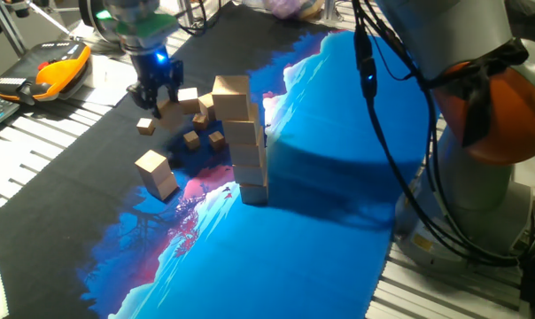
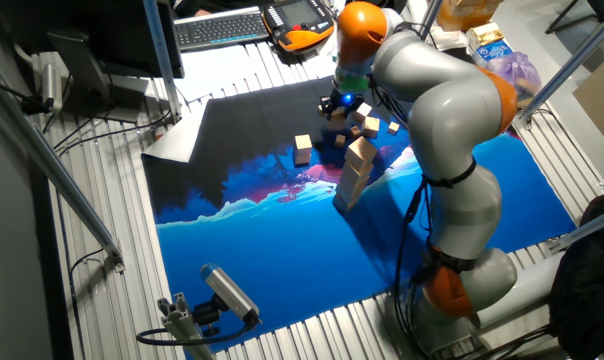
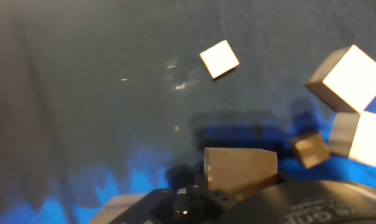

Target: Stack the blocks in a vertical line of five

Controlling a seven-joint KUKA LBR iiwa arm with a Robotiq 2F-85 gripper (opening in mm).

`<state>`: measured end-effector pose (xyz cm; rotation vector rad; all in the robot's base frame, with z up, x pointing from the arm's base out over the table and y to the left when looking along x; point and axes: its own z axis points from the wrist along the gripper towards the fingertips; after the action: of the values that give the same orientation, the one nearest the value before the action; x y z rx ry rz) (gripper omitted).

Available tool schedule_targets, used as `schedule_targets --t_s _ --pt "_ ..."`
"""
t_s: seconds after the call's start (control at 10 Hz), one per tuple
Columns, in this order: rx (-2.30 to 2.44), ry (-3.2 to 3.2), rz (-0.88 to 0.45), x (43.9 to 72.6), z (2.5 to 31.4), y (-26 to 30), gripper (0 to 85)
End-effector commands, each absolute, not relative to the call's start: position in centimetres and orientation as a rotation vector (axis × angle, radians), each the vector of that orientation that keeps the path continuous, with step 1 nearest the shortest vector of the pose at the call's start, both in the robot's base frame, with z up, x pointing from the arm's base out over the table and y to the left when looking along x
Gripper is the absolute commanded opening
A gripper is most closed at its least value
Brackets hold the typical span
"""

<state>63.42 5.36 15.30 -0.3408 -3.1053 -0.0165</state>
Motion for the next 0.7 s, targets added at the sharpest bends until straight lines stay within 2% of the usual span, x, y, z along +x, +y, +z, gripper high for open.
schedule_targets --t_s 0.0,0.1,0.5,0.6 --pt "-0.358 -3.104 -0.021 63.22 17.61 5.69 0.0" --pt "-0.379 -3.104 -0.048 62.7 18.01 5.86 0.0" --pt "-0.336 -3.122 0.0 62.41 18.17 5.83 0.0" --pt "-0.29 -3.153 -0.028 62.41 18.17 5.83 0.0"
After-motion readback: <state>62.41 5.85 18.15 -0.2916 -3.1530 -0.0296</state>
